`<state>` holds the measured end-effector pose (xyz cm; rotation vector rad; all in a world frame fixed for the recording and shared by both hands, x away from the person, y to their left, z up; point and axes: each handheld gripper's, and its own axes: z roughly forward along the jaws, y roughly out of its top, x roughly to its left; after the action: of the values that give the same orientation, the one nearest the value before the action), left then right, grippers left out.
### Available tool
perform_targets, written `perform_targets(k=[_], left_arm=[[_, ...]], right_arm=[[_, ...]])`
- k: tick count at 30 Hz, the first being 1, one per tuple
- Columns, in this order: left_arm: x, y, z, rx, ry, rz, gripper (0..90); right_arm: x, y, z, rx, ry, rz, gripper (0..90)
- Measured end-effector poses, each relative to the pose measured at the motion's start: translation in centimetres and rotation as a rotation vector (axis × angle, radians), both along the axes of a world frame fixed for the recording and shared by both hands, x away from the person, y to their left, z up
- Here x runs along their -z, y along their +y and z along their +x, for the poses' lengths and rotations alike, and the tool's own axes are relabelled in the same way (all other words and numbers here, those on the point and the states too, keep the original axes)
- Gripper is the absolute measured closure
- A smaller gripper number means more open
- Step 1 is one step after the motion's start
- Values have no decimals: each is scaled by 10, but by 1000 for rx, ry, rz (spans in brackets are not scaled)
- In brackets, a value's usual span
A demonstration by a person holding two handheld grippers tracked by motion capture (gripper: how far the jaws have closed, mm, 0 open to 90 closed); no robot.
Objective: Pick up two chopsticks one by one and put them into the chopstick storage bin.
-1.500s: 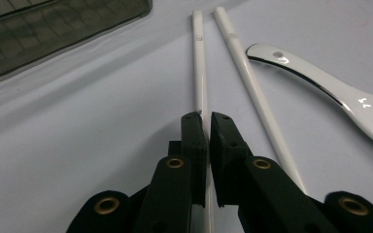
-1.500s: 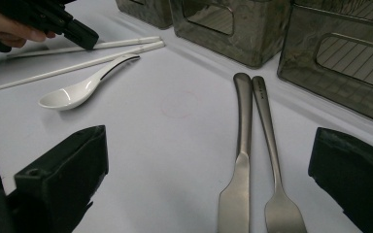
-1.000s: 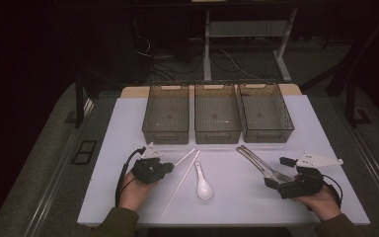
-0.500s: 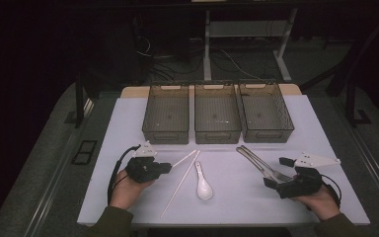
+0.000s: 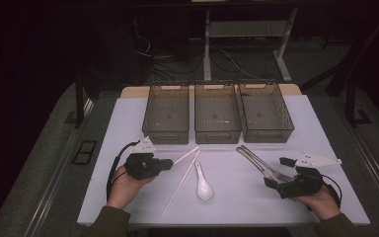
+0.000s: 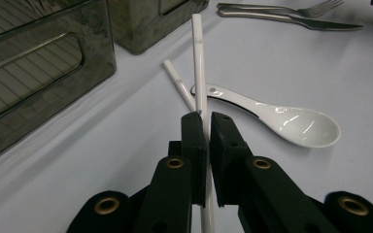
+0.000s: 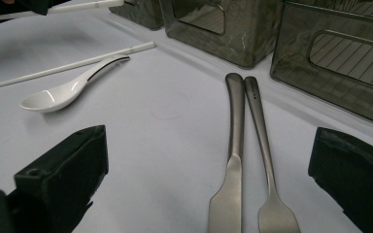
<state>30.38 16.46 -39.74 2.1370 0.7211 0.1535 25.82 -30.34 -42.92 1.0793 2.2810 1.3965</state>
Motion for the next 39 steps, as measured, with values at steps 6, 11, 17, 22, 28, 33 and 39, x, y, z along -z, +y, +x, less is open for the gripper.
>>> perform_targets(k=[6,11,17,22,28,33,39], left_arm=[[-5,-2,2,-5,-3,-17,840],[-9,-3,4,2,-9,-28,840],[-13,-7,6,7,-6,-33,840],[-20,-11,11,6,-8,-34,841],[-28,-18,20,11,-17,-38,840],[-35,-24,30,10,-20,-45,841],[-43,-30,44,-1,-29,-42,841]], right_arm=[[0,-1,0,1,-3,5,8],[0,-1,1,1,-2,14,9],[0,-2,0,-2,-7,18,9],[0,-2,1,-1,-3,24,9],[-1,-3,0,2,-2,27,9],[-1,-2,0,0,-3,27,9],[-1,-3,-1,0,-10,31,9]])
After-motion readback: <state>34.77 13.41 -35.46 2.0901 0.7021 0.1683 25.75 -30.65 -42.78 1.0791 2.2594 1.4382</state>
